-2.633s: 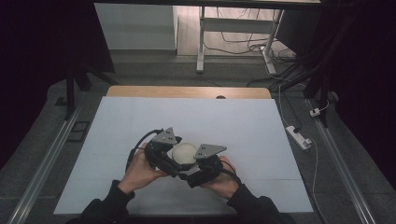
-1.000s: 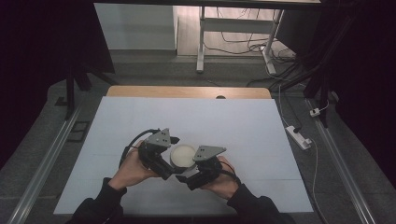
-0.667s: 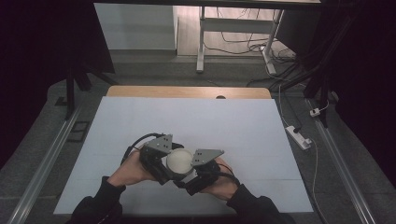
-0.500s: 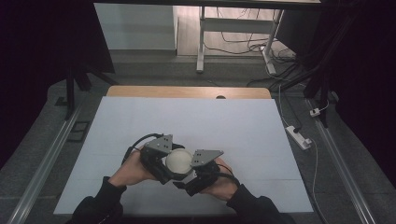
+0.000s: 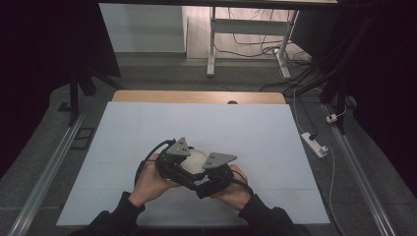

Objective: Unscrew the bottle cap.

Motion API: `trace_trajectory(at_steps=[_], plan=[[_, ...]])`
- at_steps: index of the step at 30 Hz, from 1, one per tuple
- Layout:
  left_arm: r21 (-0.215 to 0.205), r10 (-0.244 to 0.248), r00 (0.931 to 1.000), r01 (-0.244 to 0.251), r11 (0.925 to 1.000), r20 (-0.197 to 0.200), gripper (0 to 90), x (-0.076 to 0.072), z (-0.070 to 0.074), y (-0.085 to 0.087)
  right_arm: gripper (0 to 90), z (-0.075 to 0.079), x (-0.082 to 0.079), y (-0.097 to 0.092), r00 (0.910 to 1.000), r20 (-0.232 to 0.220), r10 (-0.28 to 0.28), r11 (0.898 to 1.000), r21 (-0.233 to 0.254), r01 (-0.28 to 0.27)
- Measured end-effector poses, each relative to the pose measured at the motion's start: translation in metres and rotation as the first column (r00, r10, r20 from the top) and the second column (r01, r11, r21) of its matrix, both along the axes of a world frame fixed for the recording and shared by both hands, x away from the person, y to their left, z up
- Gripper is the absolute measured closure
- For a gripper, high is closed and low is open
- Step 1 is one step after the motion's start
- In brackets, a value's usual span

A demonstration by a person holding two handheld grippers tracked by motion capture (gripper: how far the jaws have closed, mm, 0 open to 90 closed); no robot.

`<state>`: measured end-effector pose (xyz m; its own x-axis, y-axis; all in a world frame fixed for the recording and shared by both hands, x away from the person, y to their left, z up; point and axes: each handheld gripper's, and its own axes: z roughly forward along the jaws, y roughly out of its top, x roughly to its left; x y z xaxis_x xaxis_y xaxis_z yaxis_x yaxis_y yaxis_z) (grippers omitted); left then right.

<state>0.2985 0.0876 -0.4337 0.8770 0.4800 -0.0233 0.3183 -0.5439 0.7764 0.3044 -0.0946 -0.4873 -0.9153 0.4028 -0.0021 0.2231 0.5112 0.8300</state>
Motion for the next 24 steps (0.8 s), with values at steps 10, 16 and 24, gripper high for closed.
trace_trajectory(at_steps=[10, 16, 24], plan=[[-0.044, 0.020, 0.9998, -0.020, 0.9988, -0.003, 7.5, 0.000, 0.007, 0.007, 6.6, -0.001, 0.000, 0.000, 1.0000, -0.001, 0.004, 1.000, 0.001, -0.004], [-0.052, 0.039, 0.9992, -0.039, 0.9979, 0.004, 7.5, -0.001, 0.011, 0.013, 6.6, -0.001, 0.003, -0.002, 1.0000, -0.005, -0.003, 1.000, 0.005, 0.003], [-0.065, 0.058, 0.9983, -0.057, 0.9963, 0.011, 7.5, -0.004, 0.017, 0.025, 6.6, -0.001, 0.006, -0.006, 0.9999, -0.002, -0.014, 1.000, 0.008, 0.014]])
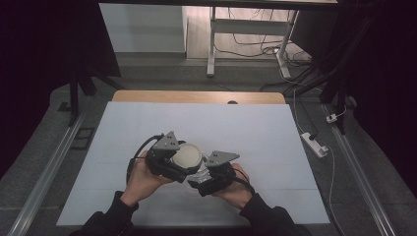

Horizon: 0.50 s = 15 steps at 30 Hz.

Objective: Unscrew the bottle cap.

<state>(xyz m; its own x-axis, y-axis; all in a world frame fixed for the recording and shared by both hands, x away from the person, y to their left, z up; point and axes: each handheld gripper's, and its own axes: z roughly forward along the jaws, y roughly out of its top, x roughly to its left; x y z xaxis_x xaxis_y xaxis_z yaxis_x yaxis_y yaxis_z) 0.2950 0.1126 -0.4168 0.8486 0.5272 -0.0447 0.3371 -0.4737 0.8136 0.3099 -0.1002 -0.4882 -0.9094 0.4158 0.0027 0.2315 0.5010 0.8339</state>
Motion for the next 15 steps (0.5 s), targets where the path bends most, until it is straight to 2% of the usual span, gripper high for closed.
trace_trajectory(at_steps=[15], plan=[[-0.004, 0.005, 1.0000, -0.005, 1.0000, 0.001, 7.5, -0.008, -0.002, 0.018, 6.6, 0.003, 0.006, -0.008, 0.9996, 0.010, -0.026, 1.000, 0.007, 0.026]])
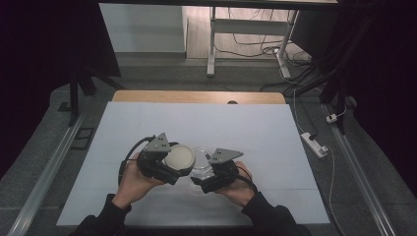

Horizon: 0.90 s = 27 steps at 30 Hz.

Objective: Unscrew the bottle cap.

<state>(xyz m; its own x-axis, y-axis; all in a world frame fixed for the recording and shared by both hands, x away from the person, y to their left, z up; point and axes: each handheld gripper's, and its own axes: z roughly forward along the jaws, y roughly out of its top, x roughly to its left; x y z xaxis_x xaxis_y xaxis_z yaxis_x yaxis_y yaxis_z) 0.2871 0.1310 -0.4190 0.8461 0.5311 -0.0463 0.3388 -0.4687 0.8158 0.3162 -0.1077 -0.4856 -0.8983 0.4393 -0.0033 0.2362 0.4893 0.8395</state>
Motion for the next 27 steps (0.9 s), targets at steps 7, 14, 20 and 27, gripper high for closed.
trace_trajectory(at_steps=[7, 14, 20, 27], plan=[[-0.004, -0.007, 1.0000, 0.007, 1.0000, -0.003, 7.5, -0.005, -0.002, 0.008, 6.6, 0.001, 0.003, -0.002, 0.9999, 0.002, -0.011, 1.000, 0.001, 0.011], [-0.008, -0.017, 0.9998, 0.017, 0.9998, -0.011, 7.5, -0.010, -0.006, 0.013, 6.6, 0.002, 0.004, -0.005, 0.9998, 0.011, -0.018, 1.000, 0.005, 0.018], [-0.014, -0.025, 0.9995, 0.024, 0.9996, -0.022, 7.5, -0.014, -0.011, 0.015, 6.6, 0.004, 0.007, -0.008, 0.9994, 0.011, -0.033, 0.999, 0.016, 0.032], [-0.013, -0.034, 0.9989, 0.033, 0.9994, -0.033, 7.5, -0.017, -0.016, 0.014, 6.6, 0.006, 0.012, -0.010, 0.9988, 0.011, -0.049, 0.999, 0.023, 0.048]])
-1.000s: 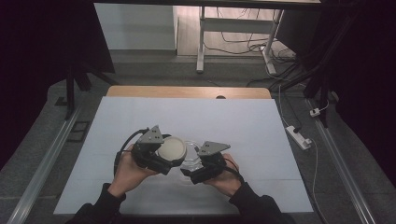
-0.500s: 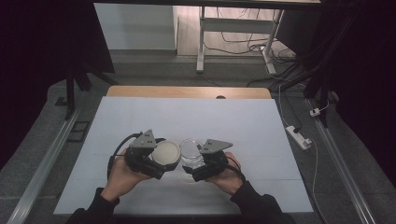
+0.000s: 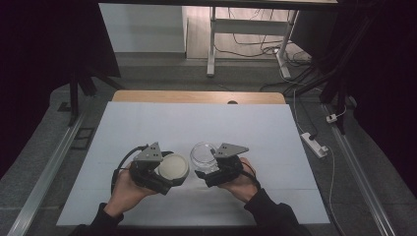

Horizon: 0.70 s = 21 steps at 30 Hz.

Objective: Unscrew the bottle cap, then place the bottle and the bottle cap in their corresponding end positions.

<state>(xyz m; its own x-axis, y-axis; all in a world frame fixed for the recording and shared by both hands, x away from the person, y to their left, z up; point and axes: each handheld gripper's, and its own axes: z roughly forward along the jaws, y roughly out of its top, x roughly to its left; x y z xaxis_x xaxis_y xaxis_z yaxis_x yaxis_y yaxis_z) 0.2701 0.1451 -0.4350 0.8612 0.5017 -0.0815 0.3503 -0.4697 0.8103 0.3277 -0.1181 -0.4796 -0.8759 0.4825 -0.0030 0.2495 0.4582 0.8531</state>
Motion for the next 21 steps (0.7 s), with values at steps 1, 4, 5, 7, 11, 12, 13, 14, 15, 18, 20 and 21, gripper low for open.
trace_trajectory(at_steps=[1, 4, 5, 7, 11, 12, 13, 14, 15, 18, 20, 21], plan=[[0.002, 0.000, 1.0000, 0.000, 1.0000, 0.001, 7.5, 0.000, -0.001, -0.001, 6.6, 0.000, 0.001, 0.000, 1.0000, -0.001, -0.003, 1.000, 0.001, 0.003], [0.002, -0.007, 1.0000, 0.007, 1.0000, -0.003, 7.5, -0.002, -0.003, -0.002, 6.6, 0.002, 0.003, -0.002, 1.0000, -0.001, -0.008, 1.000, 0.005, 0.008], [0.002, -0.010, 0.9999, 0.010, 0.9999, -0.003, 7.5, -0.002, -0.004, -0.003, 6.6, 0.002, 0.004, -0.002, 1.0000, -0.002, -0.009, 1.000, 0.007, 0.009], [0.005, -0.014, 0.9999, 0.014, 0.9999, -0.004, 7.5, -0.002, -0.006, -0.005, 6.6, 0.003, 0.006, -0.003, 0.9999, 0.000, -0.016, 1.000, 0.005, 0.016], [0.007, -0.020, 0.9998, 0.020, 0.9998, -0.009, 7.5, -0.003, -0.010, -0.007, 6.6, 0.004, 0.010, -0.005, 0.9996, 0.001, -0.028, 1.000, 0.008, 0.028], [0.007, -0.024, 0.9997, 0.024, 0.9997, -0.010, 7.5, -0.003, -0.012, -0.008, 6.6, 0.004, 0.011, -0.005, 0.9995, -0.002, -0.031, 0.999, 0.013, 0.031], [0.007, -0.025, 0.9997, 0.025, 0.9997, -0.009, 7.5, -0.003, -0.012, -0.009, 6.6, 0.005, 0.013, -0.005, 0.9994, -0.001, -0.033, 0.999, 0.011, 0.033], [0.007, -0.026, 0.9996, 0.027, 0.9996, -0.010, 7.5, -0.004, -0.013, -0.010, 6.6, 0.005, 0.013, -0.005, 0.9994, 0.000, -0.034, 0.999, 0.011, 0.034], [0.006, -0.028, 0.9996, 0.028, 0.9996, -0.009, 7.5, -0.004, -0.014, -0.011, 6.6, 0.005, 0.015, -0.005, 0.9993, 0.002, -0.037, 0.999, 0.011, 0.036], [0.009, -0.037, 0.9993, 0.037, 0.9993, -0.006, 7.5, -0.005, -0.017, -0.013, 6.6, 0.006, 0.018, -0.005, 0.9992, 0.001, -0.041, 0.999, 0.013, 0.041], [0.013, -0.042, 0.9991, 0.042, 0.9990, -0.006, 7.5, -0.005, -0.019, -0.015, 6.6, 0.006, 0.020, -0.004, 0.9990, 0.000, -0.045, 0.999, 0.013, 0.045], [0.015, -0.044, 0.9990, 0.045, 0.9989, -0.006, 7.5, -0.005, -0.020, -0.015, 6.6, 0.006, 0.021, -0.004, 0.9989, 0.000, -0.047, 0.999, 0.014, 0.047]])
